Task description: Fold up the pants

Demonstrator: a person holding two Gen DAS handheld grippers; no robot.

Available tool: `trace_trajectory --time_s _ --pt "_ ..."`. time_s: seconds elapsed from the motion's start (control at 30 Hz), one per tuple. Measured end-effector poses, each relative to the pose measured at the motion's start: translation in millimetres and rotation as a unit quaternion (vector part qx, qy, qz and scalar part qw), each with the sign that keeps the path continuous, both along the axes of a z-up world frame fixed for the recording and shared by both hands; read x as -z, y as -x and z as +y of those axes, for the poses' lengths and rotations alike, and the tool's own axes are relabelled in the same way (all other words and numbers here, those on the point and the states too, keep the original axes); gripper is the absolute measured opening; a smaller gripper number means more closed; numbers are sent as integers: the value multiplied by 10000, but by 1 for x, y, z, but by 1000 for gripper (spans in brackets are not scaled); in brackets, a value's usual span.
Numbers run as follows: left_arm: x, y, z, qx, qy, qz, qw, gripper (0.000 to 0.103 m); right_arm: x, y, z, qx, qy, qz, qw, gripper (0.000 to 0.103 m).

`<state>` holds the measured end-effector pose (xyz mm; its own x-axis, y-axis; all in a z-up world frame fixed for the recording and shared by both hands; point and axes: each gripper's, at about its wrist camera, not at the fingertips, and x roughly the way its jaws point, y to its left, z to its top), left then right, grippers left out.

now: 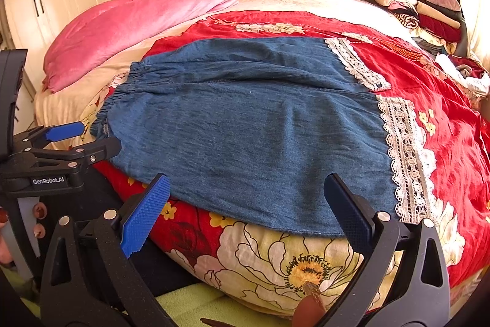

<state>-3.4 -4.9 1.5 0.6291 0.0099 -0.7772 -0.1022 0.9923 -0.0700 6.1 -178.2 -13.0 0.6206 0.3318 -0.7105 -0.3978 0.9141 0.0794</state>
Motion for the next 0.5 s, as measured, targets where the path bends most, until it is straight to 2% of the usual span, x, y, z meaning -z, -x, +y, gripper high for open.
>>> trace_trajectory --time_s 0.3,0.5 --pt "-2 -11 9 -80 -59 8 10000 99 -4 -11 10 -119 -6 -35 9999 95" --pt "-2 -25 25 -213 -123 60 9997 99 -13 -35 19 -247 -104 -49 9996 95"
